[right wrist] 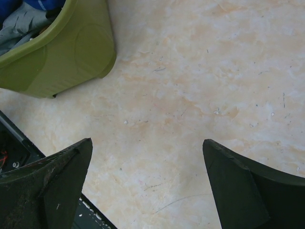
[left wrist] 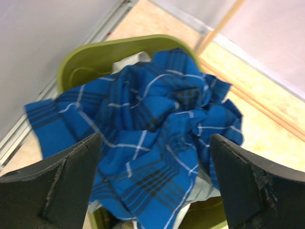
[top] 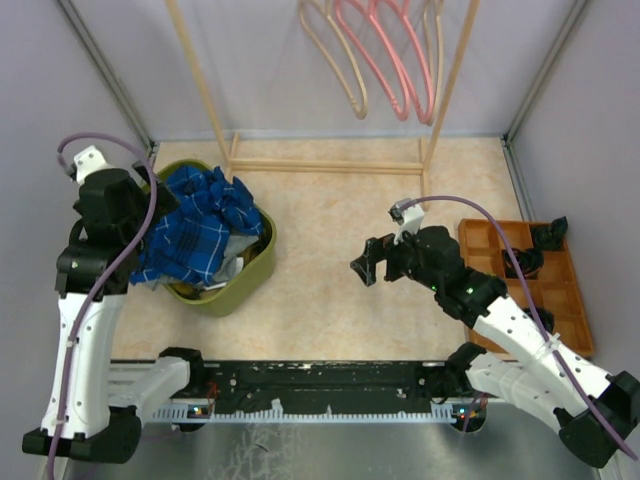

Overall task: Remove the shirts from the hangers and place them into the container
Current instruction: Place the shirt in the bin.

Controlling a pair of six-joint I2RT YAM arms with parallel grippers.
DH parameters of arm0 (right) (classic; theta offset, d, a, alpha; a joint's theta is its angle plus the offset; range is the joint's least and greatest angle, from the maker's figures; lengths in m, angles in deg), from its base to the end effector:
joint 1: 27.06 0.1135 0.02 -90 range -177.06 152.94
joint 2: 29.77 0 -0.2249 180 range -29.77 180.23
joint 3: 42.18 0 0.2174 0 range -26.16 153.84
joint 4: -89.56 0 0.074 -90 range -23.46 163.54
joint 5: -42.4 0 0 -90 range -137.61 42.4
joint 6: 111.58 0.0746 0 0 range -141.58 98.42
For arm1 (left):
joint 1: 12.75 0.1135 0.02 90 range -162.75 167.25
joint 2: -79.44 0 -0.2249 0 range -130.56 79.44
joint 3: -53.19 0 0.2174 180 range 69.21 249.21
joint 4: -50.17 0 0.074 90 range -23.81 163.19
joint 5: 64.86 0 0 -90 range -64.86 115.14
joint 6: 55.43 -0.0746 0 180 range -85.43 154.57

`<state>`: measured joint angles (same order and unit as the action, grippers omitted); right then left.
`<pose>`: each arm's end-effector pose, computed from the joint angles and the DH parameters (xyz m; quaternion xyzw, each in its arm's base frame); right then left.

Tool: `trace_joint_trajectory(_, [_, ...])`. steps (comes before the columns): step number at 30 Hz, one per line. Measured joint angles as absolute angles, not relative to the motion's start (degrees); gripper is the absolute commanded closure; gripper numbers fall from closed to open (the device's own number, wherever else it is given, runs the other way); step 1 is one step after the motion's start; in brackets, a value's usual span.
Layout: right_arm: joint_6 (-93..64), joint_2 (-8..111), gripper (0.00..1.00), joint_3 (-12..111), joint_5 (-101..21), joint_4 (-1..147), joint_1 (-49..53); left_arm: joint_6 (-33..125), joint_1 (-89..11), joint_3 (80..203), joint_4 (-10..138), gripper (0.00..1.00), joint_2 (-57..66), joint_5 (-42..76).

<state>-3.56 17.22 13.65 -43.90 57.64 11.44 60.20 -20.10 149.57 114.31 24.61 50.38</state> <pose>0.1676 0.1395 0.2532 -0.1657 0.8174 0.2846 0.4726 0.1863 0.0080 0.3872 -0.2487 0.7822 0.0206 0.5708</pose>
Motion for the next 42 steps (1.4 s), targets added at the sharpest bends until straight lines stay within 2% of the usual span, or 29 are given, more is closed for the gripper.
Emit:
trace_joint_trajectory(11, [-3.53,17.22,0.01,13.65,-43.90,57.66,11.44,75.19,-20.10,143.16,127.49,0.01,25.95,63.80])
trace_joint_trajectory(19, [-2.79,17.22,0.01,12.88,-44.67,60.92,11.44,80.44,-20.10,137.17,127.31,0.01,27.15,66.84])
trace_joint_trajectory(23, [0.51,17.11,0.01,10.00,-49.54,64.85,11.44,82.87,-20.10,133.63,126.29,0.04,27.08,66.90])
trace_joint_trajectory(26, [4.22,16.63,0.01,6.74,-54.81,66.95,11.44,82.28,-20.10,127.99,121.92,0.18,28.24,63.69])
trace_joint_trajectory(29, [6.10,16.23,0.01,5.08,-58.33,67.85,11.44,80.64,-20.10,123.47,117.63,0.44,28.09,59.99])
trace_joint_trajectory(34, [6.83,15.55,0.01,5.06,-61.63,68.29,11.44,78.43,-19.97,122.33,112.25,0.79,27.80,54.22])
trace_joint_trajectory(37, [7.13,14.37,0.01,5.06,-62.83,68.11,11.44,76.00,-19.97,123.14,110.29,0.89,26.91,52.52])
trace_joint_trajectory(42, [7.26,12.47,0.01,5.06,-63.77,68.29,11.44,70.95,-19.97,127.73,109.39,0.93,22.78,50.75])
